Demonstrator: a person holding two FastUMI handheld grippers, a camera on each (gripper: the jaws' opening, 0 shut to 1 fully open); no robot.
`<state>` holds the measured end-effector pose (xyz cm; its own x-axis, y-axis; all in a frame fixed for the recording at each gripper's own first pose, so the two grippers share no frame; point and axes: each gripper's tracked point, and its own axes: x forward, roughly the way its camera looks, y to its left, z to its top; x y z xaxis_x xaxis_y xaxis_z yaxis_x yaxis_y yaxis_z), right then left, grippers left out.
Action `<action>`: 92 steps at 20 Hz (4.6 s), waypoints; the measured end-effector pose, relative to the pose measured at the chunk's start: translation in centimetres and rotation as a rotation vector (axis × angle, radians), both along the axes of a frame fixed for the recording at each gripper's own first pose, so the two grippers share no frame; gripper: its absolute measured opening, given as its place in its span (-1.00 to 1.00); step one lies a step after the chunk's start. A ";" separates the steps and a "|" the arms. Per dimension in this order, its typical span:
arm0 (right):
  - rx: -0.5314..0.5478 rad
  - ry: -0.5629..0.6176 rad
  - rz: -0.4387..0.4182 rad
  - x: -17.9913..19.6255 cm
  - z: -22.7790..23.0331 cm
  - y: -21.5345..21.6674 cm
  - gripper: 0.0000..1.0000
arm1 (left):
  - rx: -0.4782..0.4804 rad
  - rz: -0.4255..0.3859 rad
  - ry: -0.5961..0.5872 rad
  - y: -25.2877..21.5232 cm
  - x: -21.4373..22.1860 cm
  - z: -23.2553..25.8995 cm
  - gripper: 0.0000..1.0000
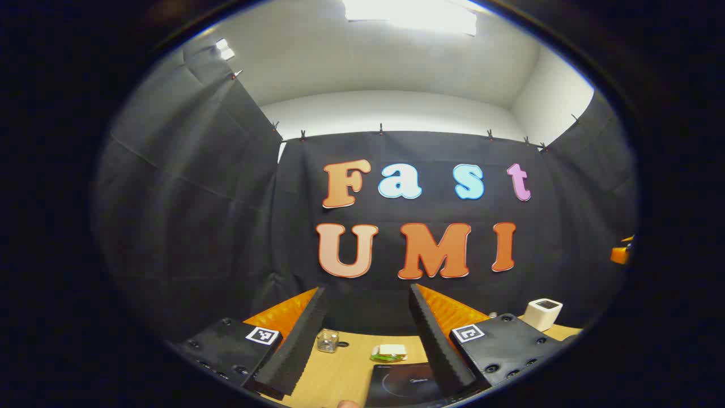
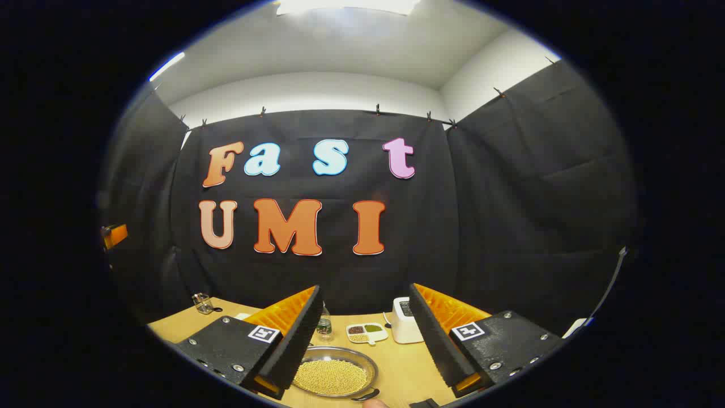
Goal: First push the handle of the pot to place it horizontally, then grasp the pot with both hands and set it on the induction cooktop.
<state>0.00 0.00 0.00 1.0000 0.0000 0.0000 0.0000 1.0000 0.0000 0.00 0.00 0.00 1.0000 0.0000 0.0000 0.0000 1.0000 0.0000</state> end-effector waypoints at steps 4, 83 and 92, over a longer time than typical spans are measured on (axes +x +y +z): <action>0.060 0.015 -0.016 0.5 -0.2 -1.6 0.89 | 0.015 -0.010 -0.013 0.0 -0.1 0.9 0.84; 0.064 0.924 -0.060 -1.8 -42.2 -0.8 -1.00 | 0.081 0.022 0.141 3.3 0.8 -5.2 0.97; 0.128 0.914 -0.144 0.8 -43.1 -4.2 -1.00 | 0.093 0.023 0.155 2.9 1.3 -5.7 0.91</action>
